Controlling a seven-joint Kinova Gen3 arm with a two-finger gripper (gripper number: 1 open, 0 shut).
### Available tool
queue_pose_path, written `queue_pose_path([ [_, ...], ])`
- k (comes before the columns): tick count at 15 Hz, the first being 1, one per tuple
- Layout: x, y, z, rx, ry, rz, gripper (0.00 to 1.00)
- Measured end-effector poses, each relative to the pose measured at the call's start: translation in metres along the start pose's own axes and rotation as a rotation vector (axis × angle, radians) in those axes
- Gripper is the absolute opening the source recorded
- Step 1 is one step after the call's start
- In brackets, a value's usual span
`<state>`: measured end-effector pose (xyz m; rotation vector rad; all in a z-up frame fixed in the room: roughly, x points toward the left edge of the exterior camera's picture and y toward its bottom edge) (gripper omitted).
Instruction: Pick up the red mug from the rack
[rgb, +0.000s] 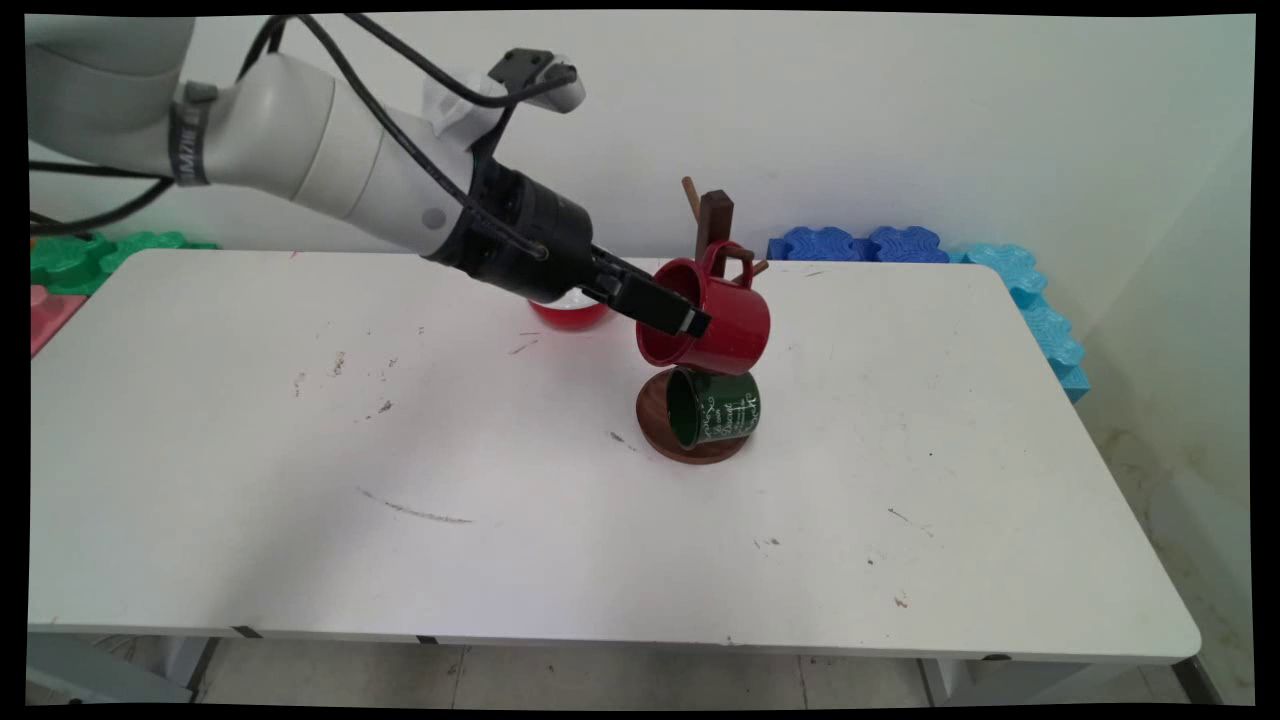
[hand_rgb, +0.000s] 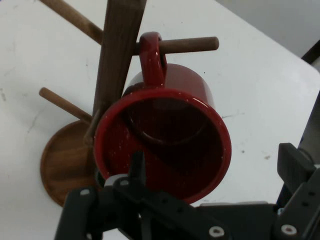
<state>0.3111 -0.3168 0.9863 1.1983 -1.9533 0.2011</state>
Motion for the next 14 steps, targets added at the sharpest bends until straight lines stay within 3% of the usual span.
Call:
queue_pose_path([
  [6, -0.007, 0.003, 0.013, -0.020, 0.025, -0.104, 1.00],
  [14, -0.009, 0.008, 0.029, -0.050, 0.042, -0.144, 1.00],
])
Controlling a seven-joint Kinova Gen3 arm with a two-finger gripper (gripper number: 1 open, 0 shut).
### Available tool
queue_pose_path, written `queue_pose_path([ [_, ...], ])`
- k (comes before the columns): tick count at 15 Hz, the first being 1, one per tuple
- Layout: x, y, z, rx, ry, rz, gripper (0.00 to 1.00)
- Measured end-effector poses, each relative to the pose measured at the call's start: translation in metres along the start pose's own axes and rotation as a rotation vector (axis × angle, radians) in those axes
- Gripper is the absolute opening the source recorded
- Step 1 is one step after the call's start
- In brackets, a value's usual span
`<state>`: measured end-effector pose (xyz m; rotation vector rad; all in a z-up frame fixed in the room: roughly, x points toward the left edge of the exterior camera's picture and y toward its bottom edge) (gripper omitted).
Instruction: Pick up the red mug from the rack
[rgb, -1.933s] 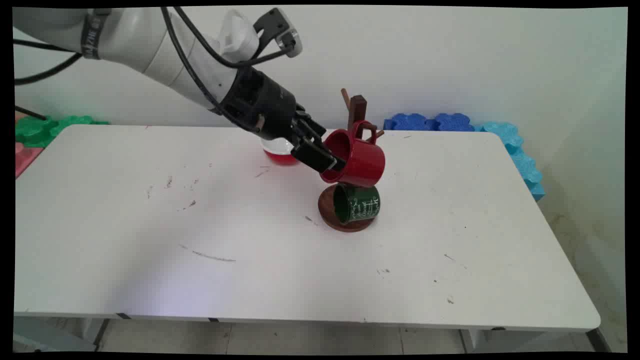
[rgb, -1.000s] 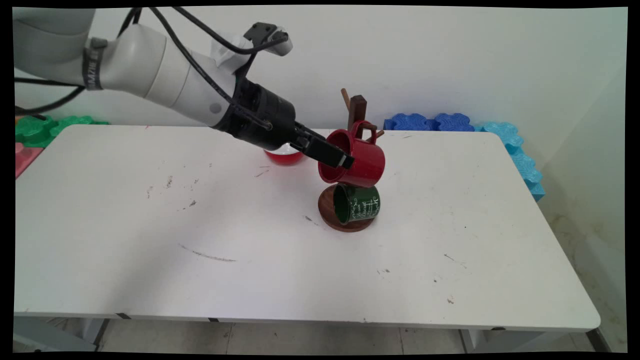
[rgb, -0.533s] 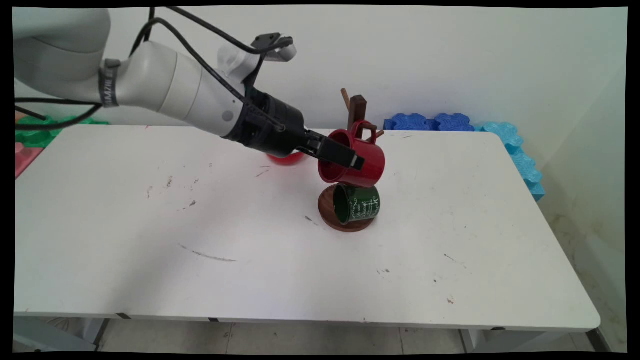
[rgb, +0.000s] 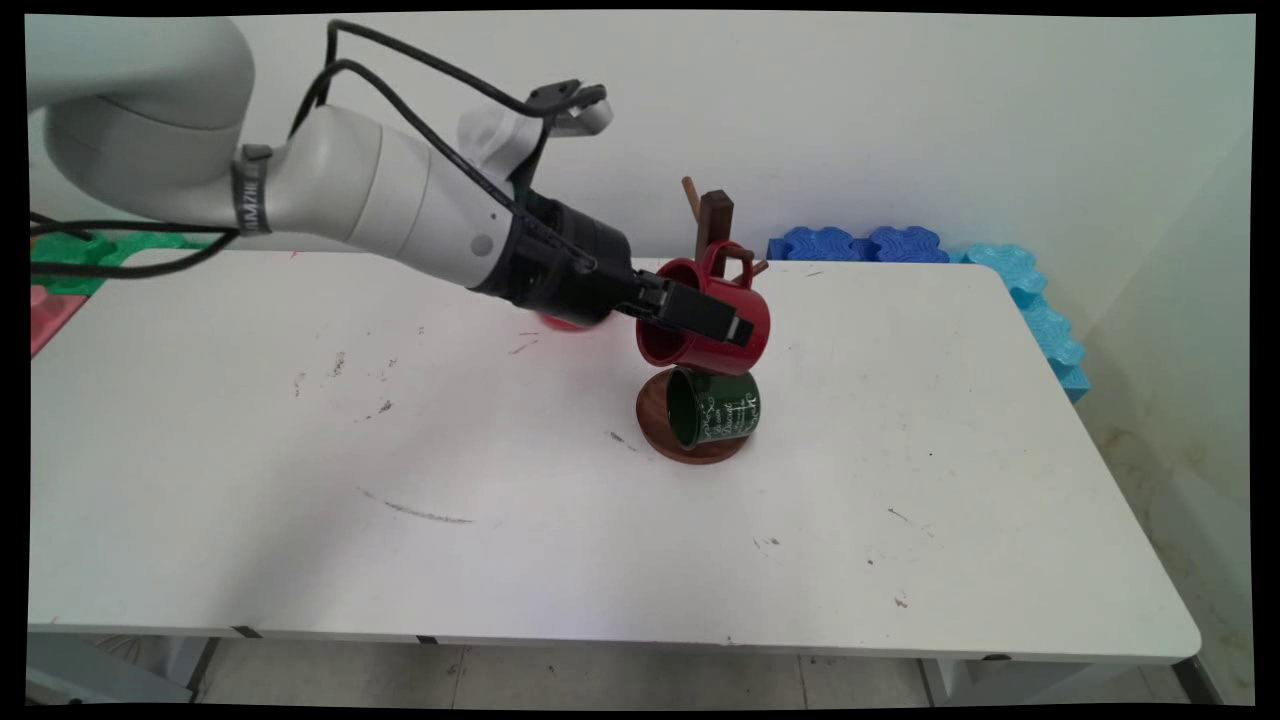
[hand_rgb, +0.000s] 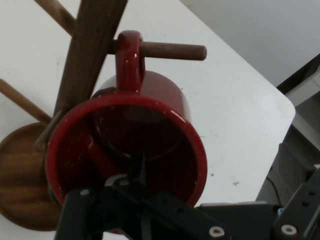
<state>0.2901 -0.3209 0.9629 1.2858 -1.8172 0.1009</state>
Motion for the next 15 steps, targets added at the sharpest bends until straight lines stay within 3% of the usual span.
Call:
queue_pose_path([
  [8, -0.001, 0.002, 0.015, -0.014, 0.006, 0.017, 1.00],
  [9, -0.001, 0.002, 0.017, -0.014, 0.007, 0.023, 0.00],
  [15, -0.001, 0.000, 0.023, -0.011, 0.008, 0.055, 0.00],
])
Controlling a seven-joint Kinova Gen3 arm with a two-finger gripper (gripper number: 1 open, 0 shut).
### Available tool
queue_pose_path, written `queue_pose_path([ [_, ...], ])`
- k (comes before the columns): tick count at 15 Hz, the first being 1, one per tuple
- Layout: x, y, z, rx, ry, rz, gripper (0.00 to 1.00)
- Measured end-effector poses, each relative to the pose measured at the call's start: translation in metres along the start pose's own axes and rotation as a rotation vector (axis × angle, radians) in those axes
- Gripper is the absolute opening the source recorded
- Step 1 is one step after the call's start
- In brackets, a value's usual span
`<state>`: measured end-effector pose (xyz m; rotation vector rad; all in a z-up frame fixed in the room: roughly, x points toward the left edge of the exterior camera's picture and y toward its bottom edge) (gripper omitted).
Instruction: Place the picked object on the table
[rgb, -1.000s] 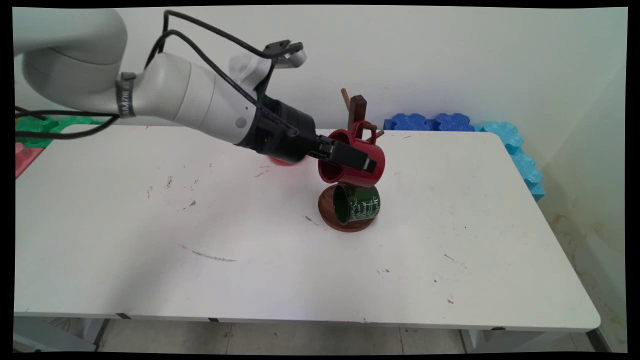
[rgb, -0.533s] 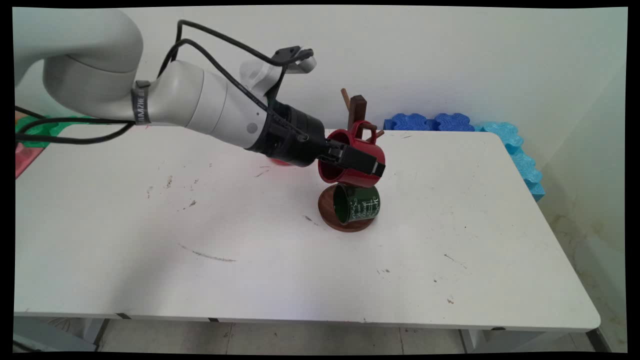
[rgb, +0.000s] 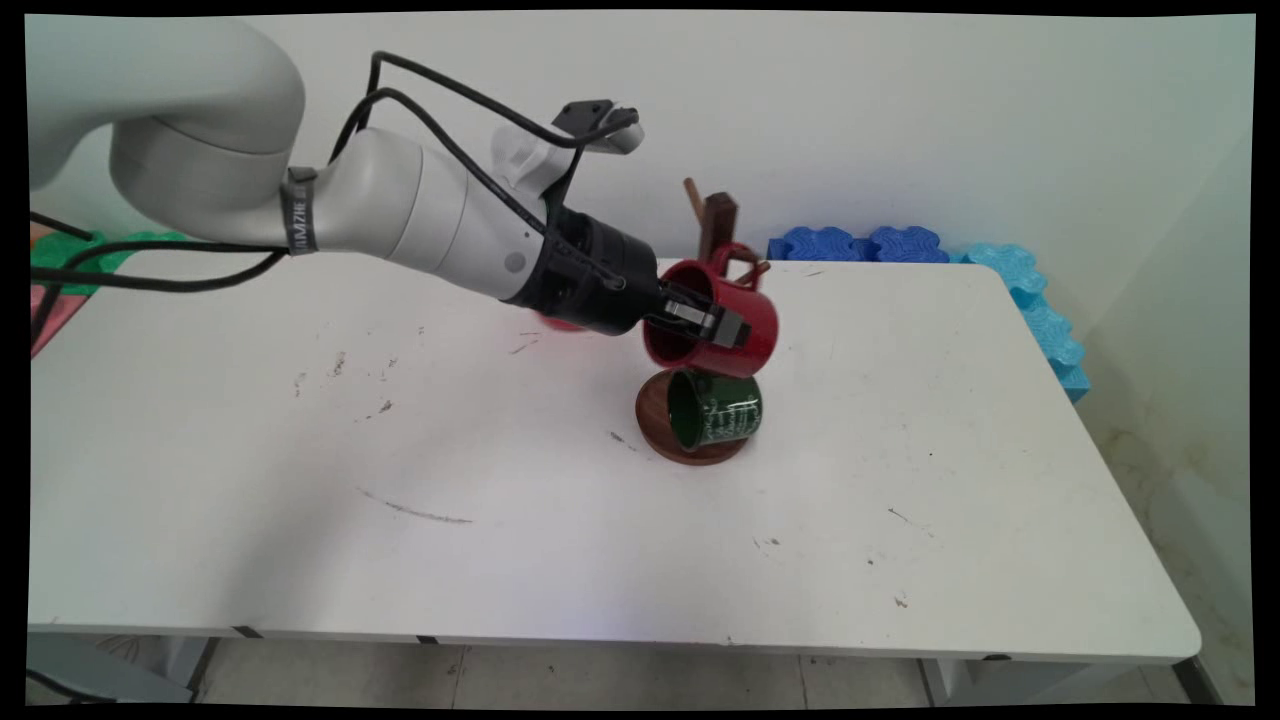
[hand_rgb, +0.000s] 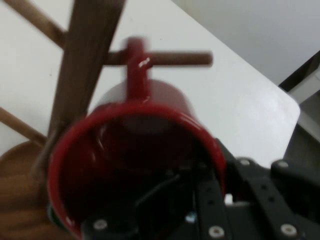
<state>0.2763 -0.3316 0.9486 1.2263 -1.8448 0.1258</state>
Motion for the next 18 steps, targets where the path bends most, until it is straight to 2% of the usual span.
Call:
queue_pose_path([
  [18, 0.0052, 0.0025, -0.0023, 0.010, 0.000, 0.050, 0.00],
])
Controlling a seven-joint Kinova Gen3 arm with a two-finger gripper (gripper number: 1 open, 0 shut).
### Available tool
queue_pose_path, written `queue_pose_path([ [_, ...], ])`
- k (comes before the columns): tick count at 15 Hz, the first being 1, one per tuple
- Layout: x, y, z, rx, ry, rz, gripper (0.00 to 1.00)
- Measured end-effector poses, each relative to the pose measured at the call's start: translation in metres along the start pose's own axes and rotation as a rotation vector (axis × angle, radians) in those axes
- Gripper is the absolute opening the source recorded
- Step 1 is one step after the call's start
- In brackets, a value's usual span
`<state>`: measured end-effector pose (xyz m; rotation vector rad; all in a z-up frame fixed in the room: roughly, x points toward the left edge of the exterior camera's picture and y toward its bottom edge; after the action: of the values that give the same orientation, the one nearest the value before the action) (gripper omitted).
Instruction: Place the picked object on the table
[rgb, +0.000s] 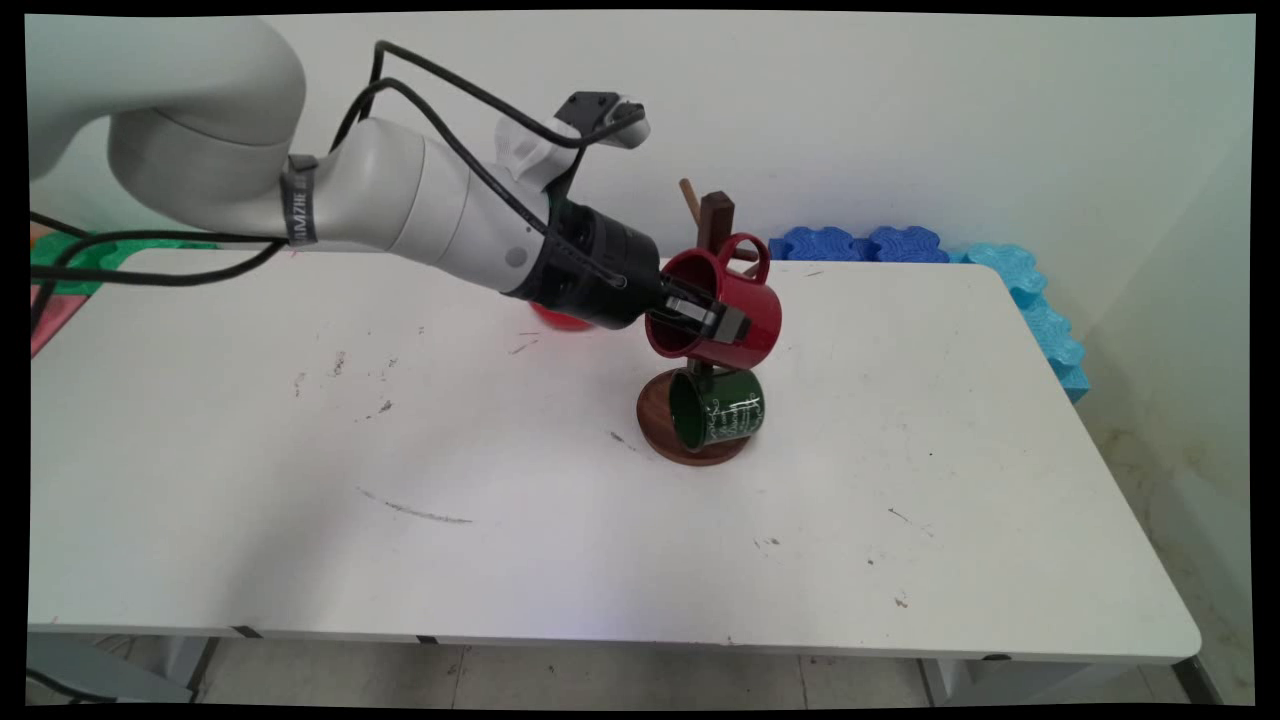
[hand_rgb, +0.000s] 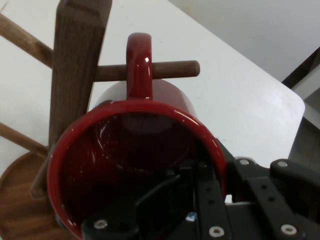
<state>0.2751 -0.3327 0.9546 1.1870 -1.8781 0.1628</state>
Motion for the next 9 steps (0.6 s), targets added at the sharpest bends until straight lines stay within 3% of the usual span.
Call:
queue_pose_path([
  [9, 0.0000, 0.0041, -0.0063, 0.004, -0.009, 0.004, 0.00],
])
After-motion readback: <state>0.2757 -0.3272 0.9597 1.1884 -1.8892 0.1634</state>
